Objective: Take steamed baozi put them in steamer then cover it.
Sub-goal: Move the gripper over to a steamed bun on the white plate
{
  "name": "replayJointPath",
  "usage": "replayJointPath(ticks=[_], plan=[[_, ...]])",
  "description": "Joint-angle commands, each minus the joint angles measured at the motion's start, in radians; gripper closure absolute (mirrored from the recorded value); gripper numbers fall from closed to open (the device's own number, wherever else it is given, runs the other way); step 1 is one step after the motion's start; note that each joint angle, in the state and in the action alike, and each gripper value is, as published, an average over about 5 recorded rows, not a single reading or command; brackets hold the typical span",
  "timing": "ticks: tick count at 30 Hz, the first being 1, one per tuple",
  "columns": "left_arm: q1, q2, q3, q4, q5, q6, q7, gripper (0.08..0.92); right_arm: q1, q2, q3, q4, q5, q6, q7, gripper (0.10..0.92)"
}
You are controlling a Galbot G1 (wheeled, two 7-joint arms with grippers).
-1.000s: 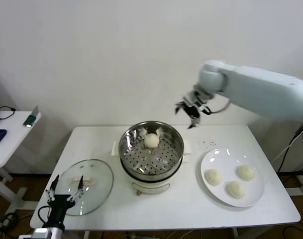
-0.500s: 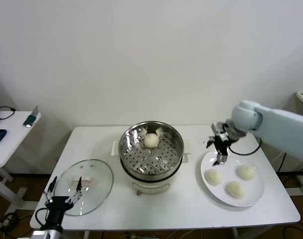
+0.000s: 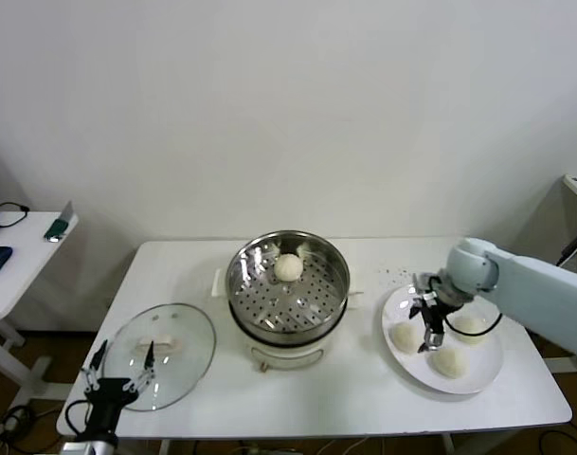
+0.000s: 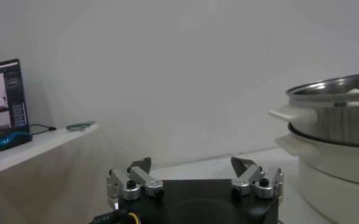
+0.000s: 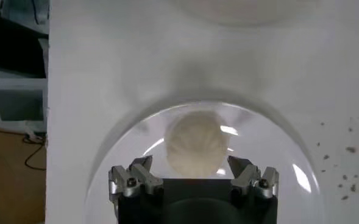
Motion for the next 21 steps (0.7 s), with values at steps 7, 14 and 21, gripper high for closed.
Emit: replayJointPath(ticks=[7, 14, 21], plan=[[0.004, -0.002, 0.0, 0.018, 0.011, -0.006, 0.001, 0.177, -0.073, 0.073, 0.065, -0.099, -0.02, -0.001, 0.015, 0.203], [-0.001, -0.005, -0.004, 0.024, 0.014, -0.006, -0.001, 0.177, -0.067, 0.101, 0.052, -0.119, -0.02, 0.004, 0.004, 0.203], [-0.002, -0.006, -0.005, 0.026, 0.016, -0.006, -0.003, 0.177, -0.053, 0.1, 0.042, -0.121, -0.02, 0.01, -0.007, 0.258]])
